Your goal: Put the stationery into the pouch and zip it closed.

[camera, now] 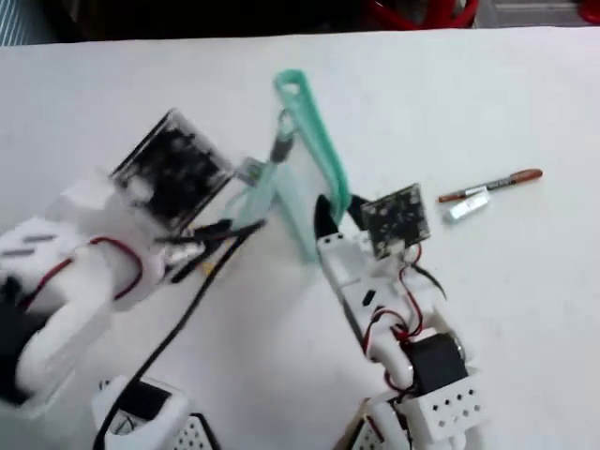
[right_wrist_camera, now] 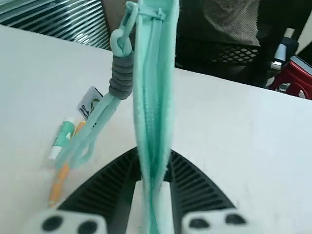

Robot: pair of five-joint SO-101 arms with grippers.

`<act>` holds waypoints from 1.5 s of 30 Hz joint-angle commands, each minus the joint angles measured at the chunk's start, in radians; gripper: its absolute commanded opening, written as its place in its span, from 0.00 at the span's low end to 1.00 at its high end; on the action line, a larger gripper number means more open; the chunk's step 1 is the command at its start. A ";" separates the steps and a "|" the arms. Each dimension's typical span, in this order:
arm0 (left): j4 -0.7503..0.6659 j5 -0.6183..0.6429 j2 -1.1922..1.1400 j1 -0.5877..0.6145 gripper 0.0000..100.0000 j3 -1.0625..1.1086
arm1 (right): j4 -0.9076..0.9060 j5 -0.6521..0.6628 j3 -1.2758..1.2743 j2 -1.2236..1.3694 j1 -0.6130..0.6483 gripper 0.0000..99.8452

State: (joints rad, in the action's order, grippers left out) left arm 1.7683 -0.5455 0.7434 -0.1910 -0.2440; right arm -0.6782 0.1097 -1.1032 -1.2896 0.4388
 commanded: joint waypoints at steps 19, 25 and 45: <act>-1.519 0.325 -0.363 0.337 0.26 0.775 | -0.142 0.103 0.072 -0.004 0.091 0.02; -1.616 0.562 -0.549 0.275 0.26 0.756 | -0.131 0.103 0.051 -0.004 0.139 0.02; -1.111 0.503 -0.177 0.039 0.26 0.755 | -0.130 0.075 0.051 -0.013 0.099 0.02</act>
State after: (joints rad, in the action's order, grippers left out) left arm 0.5777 -0.0023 0.4626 -0.1020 0.5462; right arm -0.8224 0.1987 -1.0618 -1.2896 0.5616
